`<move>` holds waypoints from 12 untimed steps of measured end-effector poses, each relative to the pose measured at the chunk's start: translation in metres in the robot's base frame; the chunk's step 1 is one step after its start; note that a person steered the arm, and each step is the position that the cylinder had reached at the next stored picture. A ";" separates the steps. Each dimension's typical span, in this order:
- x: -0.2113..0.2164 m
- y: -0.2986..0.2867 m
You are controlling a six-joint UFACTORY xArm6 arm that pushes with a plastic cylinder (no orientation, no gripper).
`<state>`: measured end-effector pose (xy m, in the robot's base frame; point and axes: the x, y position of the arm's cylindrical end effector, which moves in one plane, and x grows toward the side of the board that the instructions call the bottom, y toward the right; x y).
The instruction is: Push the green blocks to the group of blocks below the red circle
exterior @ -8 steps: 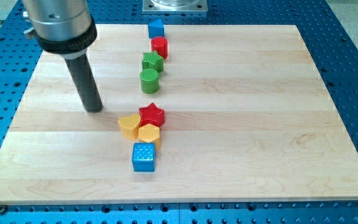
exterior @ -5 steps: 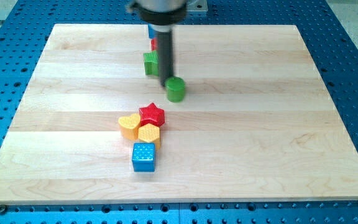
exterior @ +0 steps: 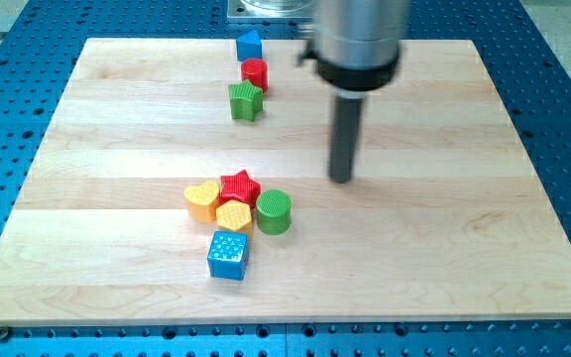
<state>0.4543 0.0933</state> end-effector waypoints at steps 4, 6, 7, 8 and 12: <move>-0.138 -0.120; -0.081 -0.255; -0.055 -0.307; -0.001 -0.245; 0.095 -0.262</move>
<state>0.5491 -0.1682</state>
